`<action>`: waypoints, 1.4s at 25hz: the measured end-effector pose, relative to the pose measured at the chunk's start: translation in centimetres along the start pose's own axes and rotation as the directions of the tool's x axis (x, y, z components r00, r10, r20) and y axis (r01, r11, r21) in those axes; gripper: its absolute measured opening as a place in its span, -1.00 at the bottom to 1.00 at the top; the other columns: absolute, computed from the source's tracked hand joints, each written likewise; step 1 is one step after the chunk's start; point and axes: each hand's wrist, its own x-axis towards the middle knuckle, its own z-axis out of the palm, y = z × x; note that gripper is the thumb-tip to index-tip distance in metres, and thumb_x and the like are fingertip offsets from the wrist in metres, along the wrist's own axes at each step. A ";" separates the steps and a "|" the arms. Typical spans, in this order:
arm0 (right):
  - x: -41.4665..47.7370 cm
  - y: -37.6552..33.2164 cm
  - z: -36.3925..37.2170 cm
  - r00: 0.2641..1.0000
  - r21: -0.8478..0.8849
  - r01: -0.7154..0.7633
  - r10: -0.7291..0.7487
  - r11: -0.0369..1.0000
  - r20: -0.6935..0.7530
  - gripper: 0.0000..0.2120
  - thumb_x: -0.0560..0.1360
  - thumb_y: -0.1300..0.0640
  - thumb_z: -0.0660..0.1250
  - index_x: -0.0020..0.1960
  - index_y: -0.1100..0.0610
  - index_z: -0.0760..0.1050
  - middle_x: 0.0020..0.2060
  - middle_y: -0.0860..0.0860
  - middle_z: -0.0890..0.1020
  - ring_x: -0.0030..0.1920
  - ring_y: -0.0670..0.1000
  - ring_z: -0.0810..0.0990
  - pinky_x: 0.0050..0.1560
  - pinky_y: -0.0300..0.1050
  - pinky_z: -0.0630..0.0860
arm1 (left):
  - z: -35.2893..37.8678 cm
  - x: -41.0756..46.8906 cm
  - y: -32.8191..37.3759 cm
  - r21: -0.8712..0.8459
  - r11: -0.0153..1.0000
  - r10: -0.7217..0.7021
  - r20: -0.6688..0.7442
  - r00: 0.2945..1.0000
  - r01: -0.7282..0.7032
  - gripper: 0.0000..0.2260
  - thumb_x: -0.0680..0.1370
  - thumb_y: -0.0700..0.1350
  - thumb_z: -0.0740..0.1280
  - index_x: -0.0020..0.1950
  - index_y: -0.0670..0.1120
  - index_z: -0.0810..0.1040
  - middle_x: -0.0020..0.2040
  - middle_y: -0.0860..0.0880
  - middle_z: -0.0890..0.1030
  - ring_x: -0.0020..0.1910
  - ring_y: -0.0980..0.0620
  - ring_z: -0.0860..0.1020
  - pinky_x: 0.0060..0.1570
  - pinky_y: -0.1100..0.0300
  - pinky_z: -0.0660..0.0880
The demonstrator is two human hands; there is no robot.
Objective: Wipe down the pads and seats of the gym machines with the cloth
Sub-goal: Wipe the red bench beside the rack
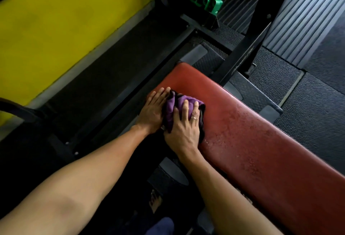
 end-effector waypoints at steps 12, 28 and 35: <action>0.2 0.4 1.2 0.999 -0.143 0.028 -0.022 0.989 0.040 -0.21 0.34 0.17 0.40 0.52 0.30 0.29 0.52 0.36 0.22 0.52 0.54 0.04 0.50 0.49 0.02 | 0.6 -0.5 0.8 0.044 0.998 0.039 -0.094 0.995 -0.035 -0.51 0.65 -0.03 0.10 0.56 -0.15 0.25 0.56 -0.16 0.31 0.54 -0.15 0.27 0.53 -0.07 0.12; 4.4 10.9 -4.9 0.996 -0.005 -0.088 0.088 0.996 -0.011 -0.25 0.27 0.24 0.29 0.49 0.19 0.35 0.56 0.22 0.16 0.57 0.40 -0.05 0.54 0.37 0.12 | 1.8 1.0 6.4 0.035 0.999 -0.008 -0.169 0.986 0.014 -0.56 0.63 -0.03 0.17 0.47 -0.18 0.43 0.47 -0.12 0.44 0.47 -0.16 0.37 0.48 -0.18 0.23; -2.3 8.8 -2.8 0.985 0.013 -0.159 0.159 0.987 -0.067 -0.28 0.52 -0.34 0.18 0.46 0.16 0.42 0.56 0.27 0.20 0.58 0.43 -0.07 0.56 0.38 0.02 | 1.9 1.7 7.3 0.100 0.993 -0.050 -0.102 0.993 0.060 -0.50 0.64 0.01 0.12 0.55 -0.14 0.33 0.56 -0.09 0.32 0.54 -0.14 0.28 0.50 -0.22 0.17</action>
